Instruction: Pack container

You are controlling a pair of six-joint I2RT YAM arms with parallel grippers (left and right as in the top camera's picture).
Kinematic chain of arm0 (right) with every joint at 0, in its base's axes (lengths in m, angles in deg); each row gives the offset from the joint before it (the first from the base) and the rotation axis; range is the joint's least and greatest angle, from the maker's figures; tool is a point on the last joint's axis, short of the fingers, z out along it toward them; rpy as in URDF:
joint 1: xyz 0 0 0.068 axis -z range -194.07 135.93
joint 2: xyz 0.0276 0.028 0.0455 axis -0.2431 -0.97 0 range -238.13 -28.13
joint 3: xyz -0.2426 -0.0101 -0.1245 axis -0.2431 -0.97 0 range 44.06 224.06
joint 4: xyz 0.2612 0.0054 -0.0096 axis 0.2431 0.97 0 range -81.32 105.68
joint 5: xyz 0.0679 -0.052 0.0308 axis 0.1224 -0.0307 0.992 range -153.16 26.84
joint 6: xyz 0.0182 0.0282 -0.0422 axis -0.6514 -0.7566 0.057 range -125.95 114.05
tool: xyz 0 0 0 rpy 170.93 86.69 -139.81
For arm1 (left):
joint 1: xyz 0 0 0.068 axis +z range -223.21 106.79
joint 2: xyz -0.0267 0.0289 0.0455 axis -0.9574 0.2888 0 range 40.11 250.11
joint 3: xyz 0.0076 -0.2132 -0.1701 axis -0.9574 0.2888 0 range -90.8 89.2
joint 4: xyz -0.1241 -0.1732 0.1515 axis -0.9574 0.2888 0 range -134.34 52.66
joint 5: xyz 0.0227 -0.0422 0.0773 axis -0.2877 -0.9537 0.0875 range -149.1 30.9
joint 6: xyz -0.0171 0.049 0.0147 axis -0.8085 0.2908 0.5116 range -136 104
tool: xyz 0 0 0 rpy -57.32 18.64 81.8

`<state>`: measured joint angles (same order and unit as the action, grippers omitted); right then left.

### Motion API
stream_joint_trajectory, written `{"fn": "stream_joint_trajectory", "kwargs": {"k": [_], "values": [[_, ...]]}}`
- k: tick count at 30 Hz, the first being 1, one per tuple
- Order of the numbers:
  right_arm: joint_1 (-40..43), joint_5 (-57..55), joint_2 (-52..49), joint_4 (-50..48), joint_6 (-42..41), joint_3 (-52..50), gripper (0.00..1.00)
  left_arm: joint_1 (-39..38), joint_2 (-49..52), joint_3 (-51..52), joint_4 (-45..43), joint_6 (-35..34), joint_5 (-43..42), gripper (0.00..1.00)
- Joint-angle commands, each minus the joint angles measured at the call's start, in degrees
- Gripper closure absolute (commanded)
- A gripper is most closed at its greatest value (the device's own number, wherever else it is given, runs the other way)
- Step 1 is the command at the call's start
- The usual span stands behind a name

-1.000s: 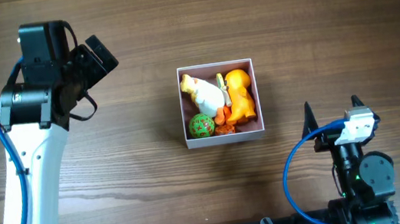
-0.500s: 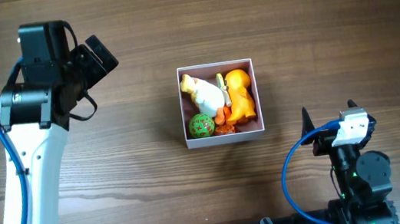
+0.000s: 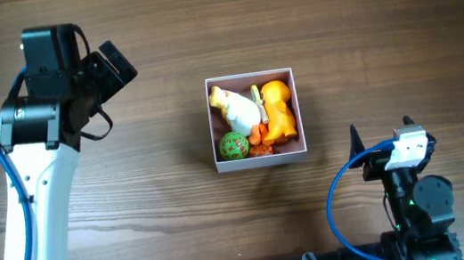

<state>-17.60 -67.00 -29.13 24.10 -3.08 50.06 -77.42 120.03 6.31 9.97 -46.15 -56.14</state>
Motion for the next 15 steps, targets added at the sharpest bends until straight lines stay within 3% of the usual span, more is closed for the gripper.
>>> {"fn": "stream_joint_trajectory", "kwargs": {"k": [1,8,15], "values": [[0.2,0.9,0.8,-0.1,0.0,0.0,0.0,0.3,-0.5,-0.7,0.0,-0.2,-0.1,0.0],[0.2,0.9,0.8,-0.1,0.0,0.0,0.0,0.2,-1.1,-0.7,0.0,-0.2,-0.1,0.0],[0.2,0.9,0.8,-0.1,0.0,0.0,0.0,0.2,-18.4,-0.7,0.0,2.8,3.2,0.0]]}}
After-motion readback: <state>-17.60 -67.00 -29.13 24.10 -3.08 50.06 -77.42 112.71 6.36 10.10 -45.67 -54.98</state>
